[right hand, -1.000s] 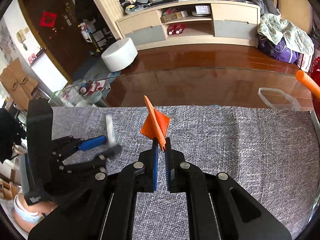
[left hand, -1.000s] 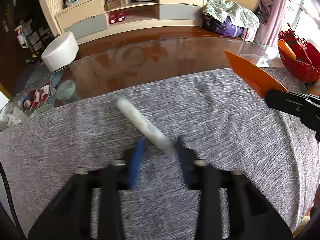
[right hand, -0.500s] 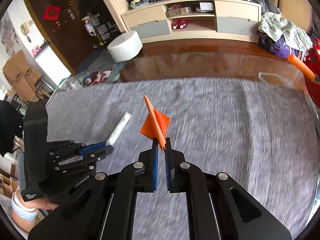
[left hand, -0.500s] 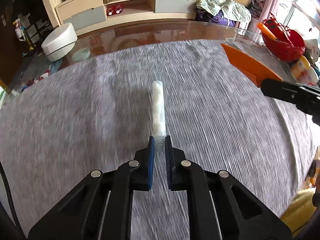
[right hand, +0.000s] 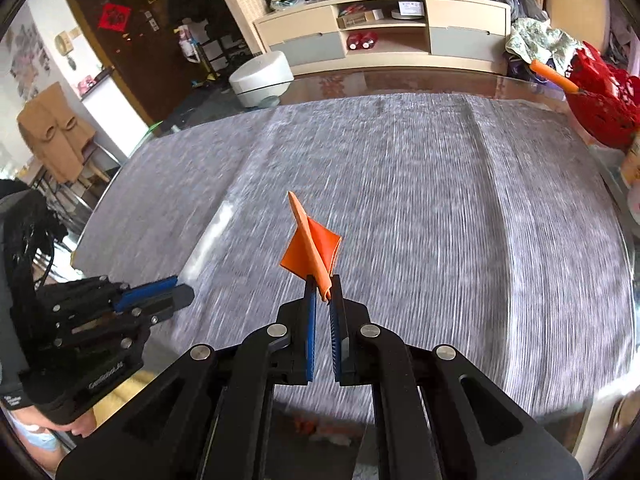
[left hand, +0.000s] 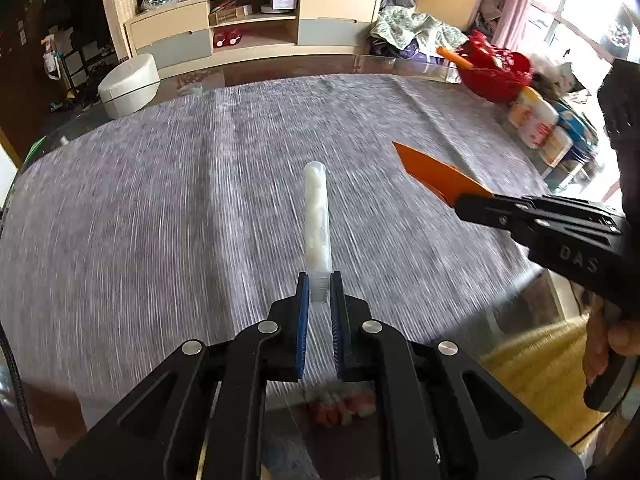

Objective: Collect trash
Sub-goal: 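Release the white tube and orange paper into the black bin with both tools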

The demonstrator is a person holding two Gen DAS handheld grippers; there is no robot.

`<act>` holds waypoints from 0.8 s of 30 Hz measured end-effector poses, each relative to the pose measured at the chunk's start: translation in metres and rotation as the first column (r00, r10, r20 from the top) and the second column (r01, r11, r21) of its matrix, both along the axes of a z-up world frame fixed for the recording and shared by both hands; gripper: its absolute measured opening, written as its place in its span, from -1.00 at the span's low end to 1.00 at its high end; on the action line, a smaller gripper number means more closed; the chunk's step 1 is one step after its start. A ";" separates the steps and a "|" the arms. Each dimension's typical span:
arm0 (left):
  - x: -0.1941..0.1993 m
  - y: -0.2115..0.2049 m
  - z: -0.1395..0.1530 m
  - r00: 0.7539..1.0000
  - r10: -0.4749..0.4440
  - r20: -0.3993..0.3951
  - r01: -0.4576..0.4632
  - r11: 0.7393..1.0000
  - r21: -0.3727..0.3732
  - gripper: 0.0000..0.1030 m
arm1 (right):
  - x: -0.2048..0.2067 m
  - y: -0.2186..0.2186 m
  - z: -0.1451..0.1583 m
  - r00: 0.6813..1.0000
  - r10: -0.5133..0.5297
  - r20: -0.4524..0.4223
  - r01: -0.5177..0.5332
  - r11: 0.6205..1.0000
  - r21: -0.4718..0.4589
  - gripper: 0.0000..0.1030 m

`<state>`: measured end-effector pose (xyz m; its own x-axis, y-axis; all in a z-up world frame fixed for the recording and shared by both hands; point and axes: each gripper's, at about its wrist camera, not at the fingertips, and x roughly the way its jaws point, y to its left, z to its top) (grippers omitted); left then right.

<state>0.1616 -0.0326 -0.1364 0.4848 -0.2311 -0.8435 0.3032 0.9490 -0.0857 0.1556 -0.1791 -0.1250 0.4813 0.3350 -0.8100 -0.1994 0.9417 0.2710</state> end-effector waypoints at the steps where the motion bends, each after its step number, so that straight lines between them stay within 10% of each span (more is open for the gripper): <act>1: -0.015 0.002 0.001 1.000 0.000 0.001 0.000 1.000 -0.011 -0.82 | -0.008 0.001 0.002 1.000 0.002 0.004 -0.002 1.000 -0.002 -0.85; 24: -0.157 0.008 -0.083 0.991 -0.038 -0.128 0.031 0.998 -0.052 -0.82 | -0.143 0.024 -0.081 0.991 0.031 -0.131 -0.038 0.998 -0.050 -0.84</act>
<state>0.0044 -0.0250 -0.2196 0.3641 -0.2889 -0.8854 0.3193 0.9318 -0.1727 0.0121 -0.1547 -0.2064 0.3599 0.3048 -0.8818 -0.1983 0.9485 0.2469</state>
